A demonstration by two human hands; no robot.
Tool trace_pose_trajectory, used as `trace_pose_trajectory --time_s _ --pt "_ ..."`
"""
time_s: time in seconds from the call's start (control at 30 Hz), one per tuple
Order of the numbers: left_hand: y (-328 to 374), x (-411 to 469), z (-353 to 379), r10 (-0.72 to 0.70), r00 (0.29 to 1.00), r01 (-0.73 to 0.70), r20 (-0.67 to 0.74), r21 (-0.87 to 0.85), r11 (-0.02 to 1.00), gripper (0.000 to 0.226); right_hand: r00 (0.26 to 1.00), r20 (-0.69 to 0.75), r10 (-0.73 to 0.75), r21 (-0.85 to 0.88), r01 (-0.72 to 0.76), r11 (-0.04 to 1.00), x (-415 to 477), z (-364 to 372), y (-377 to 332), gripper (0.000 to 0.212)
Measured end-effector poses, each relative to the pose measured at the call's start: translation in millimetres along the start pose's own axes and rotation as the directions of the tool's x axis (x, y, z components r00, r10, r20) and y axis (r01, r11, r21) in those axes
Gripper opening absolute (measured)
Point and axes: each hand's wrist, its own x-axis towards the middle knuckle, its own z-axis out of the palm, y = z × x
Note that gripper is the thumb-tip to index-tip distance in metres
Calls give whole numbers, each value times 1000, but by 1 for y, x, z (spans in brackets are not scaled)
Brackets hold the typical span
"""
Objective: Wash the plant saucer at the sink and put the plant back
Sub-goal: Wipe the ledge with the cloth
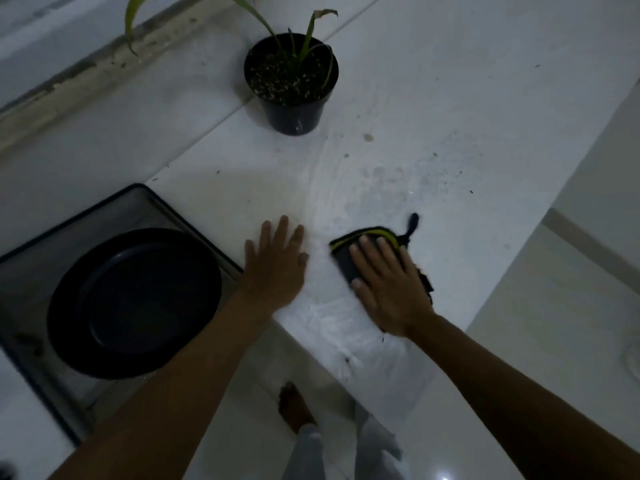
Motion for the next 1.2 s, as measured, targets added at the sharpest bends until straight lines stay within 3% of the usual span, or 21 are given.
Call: trace_pose_trajectory --time_s 0.07,0.13,0.27,0.3,0.37,0.43,0.5,0.53,0.6,0.67,0.73,0.83,0.9,1.1,1.2 --pt "10 -15 12 85 996 -86 22 40 995 56 958 3 287 65 -286 956 -4 -1 -5 62" --pt "15 -28 24 103 995 -104 14 89 991 59 862 -11 507 122 -502 856 -18 3 -21 62" --pt "13 -29 27 111 994 -111 4 110 988 60 698 -52 714 204 -693 692 -53 14 -75 61" --pt "11 -27 25 119 993 -120 14 103 987 60 705 -49 707 203 -687 698 -61 16 -91 61" --pt "9 -24 21 136 990 -138 38 64 988 58 815 -12 579 170 -569 805 -80 19 -110 61" --pt "6 -24 18 148 988 -150 51 33 988 57 960 0 281 116 -279 953 -102 22 -97 61" --pt "5 -24 16 151 986 -152 67 8 988 55 1000 -7 -9 40 9 999 -120 22 -65 60" --pt "5 -23 14 153 985 -153 75 -9 988 55 998 4 -70 10 70 997 -126 21 -52 60" --pt "4 -21 9 160 984 -156 80 -59 986 54 999 4 53 19 -53 998 -129 22 -45 60" --pt "2 -21 4 161 985 -154 60 -113 982 52 919 2 394 84 -392 916 -116 21 -69 61" --pt "-1 -23 3 152 988 -151 11 -94 984 51 746 8 665 162 -658 736 -90 19 -101 62" --pt "-10 -25 2 91 995 -90 -45 33 995 56 576 19 817 254 -793 553 -43 13 -125 63" --pt "-19 -24 0 41 998 -39 -45 47 998 65 609 19 793 265 -768 583 -19 12 -124 64" --pt "-35 -23 -1 39 994 -35 -98 44 998 75 857 -23 515 204 -500 842 62 5 -83 63" --pt "-36 -19 1 31 993 -30 -115 8 1000 76 917 -17 399 172 -391 904 113 -1 -65 63"
